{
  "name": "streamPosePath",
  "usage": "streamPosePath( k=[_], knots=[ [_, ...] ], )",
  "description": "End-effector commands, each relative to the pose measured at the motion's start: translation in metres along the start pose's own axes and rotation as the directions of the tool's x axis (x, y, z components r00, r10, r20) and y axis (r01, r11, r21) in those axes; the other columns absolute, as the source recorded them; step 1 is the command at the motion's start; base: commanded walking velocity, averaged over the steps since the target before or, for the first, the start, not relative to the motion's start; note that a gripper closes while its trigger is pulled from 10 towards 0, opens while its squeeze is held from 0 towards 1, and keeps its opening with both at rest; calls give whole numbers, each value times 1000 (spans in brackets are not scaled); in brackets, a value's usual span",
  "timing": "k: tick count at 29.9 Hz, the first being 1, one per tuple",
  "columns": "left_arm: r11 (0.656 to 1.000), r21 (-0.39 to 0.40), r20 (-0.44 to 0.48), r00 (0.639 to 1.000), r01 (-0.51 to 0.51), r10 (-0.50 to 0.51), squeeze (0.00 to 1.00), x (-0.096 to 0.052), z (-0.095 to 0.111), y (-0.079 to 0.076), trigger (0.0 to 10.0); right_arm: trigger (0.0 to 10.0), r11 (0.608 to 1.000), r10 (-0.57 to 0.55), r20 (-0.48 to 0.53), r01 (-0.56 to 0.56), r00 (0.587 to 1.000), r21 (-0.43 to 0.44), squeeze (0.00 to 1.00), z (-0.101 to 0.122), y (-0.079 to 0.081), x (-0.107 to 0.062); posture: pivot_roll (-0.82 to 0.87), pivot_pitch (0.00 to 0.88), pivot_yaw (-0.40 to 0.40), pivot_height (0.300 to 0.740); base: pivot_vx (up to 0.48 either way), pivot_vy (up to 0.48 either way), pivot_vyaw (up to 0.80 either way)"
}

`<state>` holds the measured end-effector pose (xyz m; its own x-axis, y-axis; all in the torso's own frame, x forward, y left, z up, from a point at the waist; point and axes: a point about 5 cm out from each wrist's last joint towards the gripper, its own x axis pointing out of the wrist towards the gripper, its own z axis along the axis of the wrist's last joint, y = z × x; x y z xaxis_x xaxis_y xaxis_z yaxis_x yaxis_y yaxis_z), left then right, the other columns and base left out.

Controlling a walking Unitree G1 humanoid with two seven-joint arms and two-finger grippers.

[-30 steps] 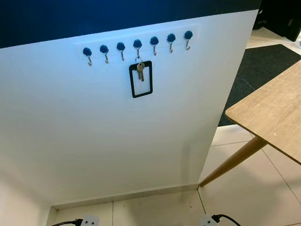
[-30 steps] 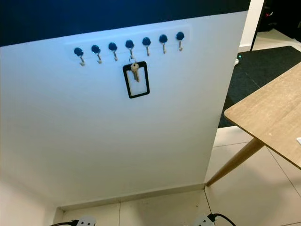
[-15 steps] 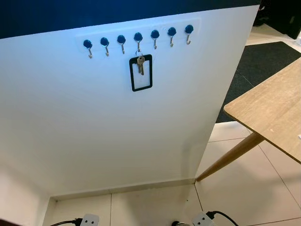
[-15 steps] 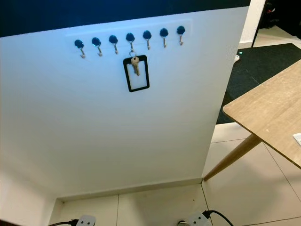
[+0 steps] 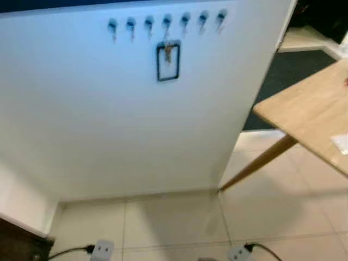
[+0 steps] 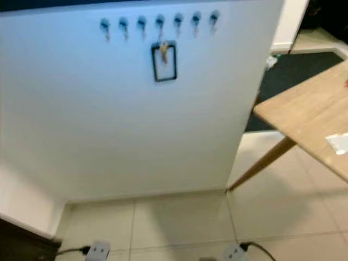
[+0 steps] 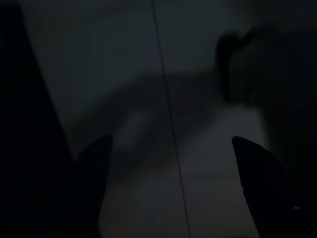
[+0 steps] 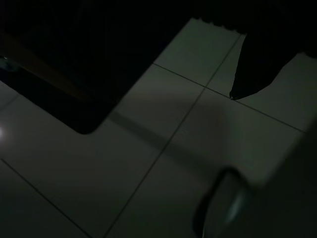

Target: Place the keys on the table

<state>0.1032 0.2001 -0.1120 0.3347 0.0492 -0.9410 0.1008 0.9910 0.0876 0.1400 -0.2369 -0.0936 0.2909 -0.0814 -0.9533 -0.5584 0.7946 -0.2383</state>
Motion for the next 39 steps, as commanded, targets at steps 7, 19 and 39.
streamPosePath(
  k=[7, 19, 39],
  knots=[
    [1000, 13, -12, 1000, 7, -7, 0, 0, -2, 0, 10000, 10000, 999, 49, 21, -49, 999, 6, 0, 16, 37, 5, -81, 70, 80, 740, -480, 0, 0],
    [1000, 4, -8, 1000, 8, -8, 0, 0, -2, 0, 10000, 10000, 998, 60, 62, -62, 996, 21, 0, 46, 54, 5, -80, 65, 76, 740, -202, 0, 0],
    [1000, 1, -4, 1000, 16, -16, 0, 0, -2, -2, 10000, 10000, 998, 40, 52, -42, 998, 44, 0, 31, 42, 5, -80, 67, 70, 740, 0, 0, -80]
  ],
)
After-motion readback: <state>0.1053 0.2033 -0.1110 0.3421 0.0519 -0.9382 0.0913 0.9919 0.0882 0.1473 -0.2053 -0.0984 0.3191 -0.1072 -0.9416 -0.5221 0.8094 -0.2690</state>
